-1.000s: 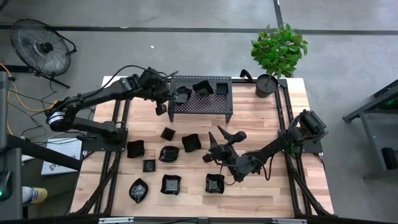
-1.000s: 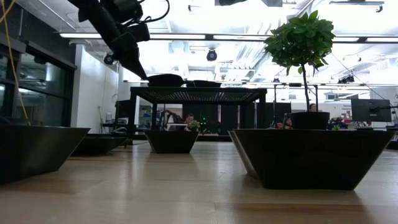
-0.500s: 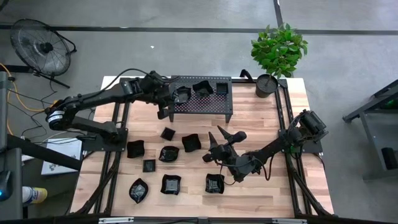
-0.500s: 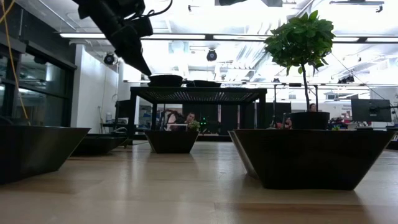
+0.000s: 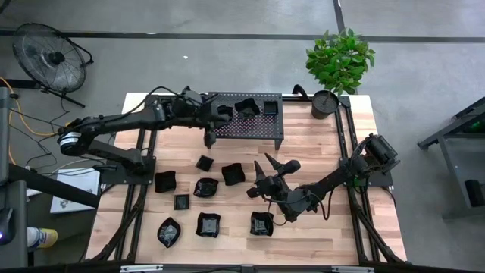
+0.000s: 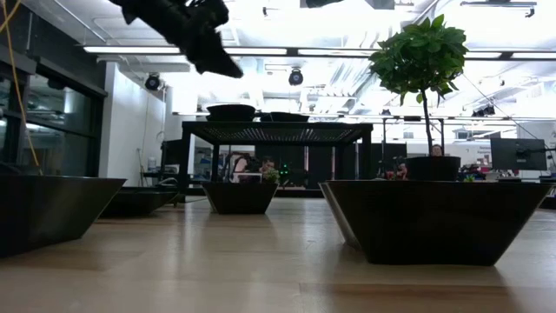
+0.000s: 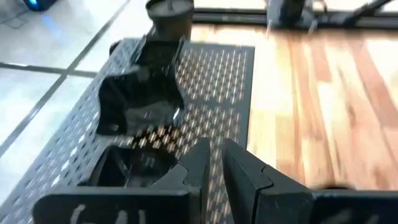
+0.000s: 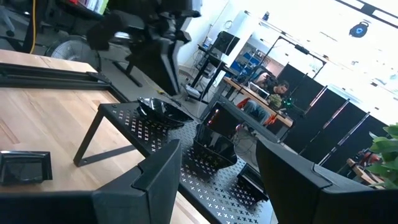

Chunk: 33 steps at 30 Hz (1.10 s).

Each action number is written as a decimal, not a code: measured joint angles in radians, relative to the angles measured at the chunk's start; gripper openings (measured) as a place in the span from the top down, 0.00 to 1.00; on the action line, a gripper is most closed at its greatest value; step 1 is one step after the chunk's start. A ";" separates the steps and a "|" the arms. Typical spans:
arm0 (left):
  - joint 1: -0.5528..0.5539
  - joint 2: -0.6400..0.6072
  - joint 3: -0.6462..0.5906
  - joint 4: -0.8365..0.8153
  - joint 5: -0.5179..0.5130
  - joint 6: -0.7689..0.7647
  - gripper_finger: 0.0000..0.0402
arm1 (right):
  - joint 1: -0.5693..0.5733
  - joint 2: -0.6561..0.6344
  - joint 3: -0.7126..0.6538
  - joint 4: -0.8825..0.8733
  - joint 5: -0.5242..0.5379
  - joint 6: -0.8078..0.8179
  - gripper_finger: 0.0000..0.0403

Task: Pick & Place Mini shaped plates
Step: Stack the leaf shaped plate on top of the leaf shaped plate on the shelf, then stack the distorted square plate on top of the distorted square plate on the shelf

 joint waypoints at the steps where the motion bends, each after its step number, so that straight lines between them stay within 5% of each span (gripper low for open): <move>1: -0.004 0.012 0.000 0.032 0.001 -0.016 0.90 | 0.000 0.000 0.000 0.000 0.000 0.004 0.49; 10: -0.002 0.117 -0.001 0.131 0.069 -0.239 0.90 | -0.001 0.000 0.000 -0.004 0.000 0.002 0.49; 27: -0.002 0.208 0.000 0.242 -0.208 -0.299 0.90 | -0.002 0.000 0.000 -0.007 0.000 -0.003 0.49; 33: -0.001 0.205 0.000 0.255 -0.228 -0.236 0.90 | -0.002 0.000 0.000 -0.011 0.000 -0.003 0.49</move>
